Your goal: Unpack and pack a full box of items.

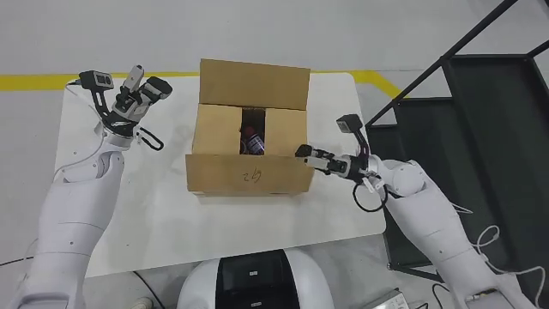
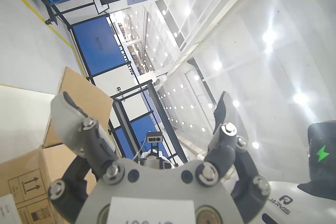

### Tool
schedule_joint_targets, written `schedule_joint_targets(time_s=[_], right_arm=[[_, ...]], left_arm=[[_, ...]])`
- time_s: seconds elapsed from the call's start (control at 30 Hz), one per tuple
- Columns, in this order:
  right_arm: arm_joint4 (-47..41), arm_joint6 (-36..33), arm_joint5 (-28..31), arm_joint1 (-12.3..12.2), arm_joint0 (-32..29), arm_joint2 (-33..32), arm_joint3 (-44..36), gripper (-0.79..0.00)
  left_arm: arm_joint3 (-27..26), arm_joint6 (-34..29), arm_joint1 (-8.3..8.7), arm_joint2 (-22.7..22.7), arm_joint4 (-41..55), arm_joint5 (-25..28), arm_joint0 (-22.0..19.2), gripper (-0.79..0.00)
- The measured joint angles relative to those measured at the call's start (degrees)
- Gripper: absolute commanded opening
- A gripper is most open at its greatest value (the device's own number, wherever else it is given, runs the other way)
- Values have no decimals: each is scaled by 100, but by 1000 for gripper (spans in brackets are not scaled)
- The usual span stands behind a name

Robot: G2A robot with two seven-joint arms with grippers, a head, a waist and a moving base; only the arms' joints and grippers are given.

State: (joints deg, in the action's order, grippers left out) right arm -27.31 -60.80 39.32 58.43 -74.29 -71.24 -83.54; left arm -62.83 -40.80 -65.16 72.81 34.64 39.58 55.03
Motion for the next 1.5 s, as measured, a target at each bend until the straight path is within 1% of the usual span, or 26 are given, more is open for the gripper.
schedule_joint_targets(time_s=[0.1,0.2,0.33,0.47,0.57,0.7,0.9,1.2,1.3,1.37,1.5], right_arm=[[-342,-557,-179,-76,-219,-155,-325,0],[-374,-961,-537,-169,-505,-275,-806,0],[22,-1272,-856,-291,-942,-341,-1376,0],[494,-1284,-868,-366,-1291,-266,-1640,0],[872,-1133,-717,-387,-1417,-173,-1606,0],[1783,-533,-487,-361,-1506,-19,-1513,0],[2675,242,-388,-327,-1533,143,-1371,0],[3587,1310,-282,-251,-1453,421,-944,0],[3608,1439,-249,-235,-1441,521,-907,0],[3375,1382,-185,-243,-1467,529,-986,0],[2320,817,-210,-339,-1542,265,-1357,0]], left_arm=[[0,0,0,0,0,0,0,0],[0,0,0,0,0,0,0,0],[0,0,0,0,0,0,0,0],[0,0,0,0,0,0,0,0],[0,0,0,0,0,0,0,0],[0,0,0,0,0,0,0,0],[0,0,0,0,0,0,0,0],[0,0,0,0,0,0,0,0],[0,0,0,0,0,0,0,0],[0,0,0,0,0,0,0,0],[-3,2,0,0,-1,-2,2,0]])
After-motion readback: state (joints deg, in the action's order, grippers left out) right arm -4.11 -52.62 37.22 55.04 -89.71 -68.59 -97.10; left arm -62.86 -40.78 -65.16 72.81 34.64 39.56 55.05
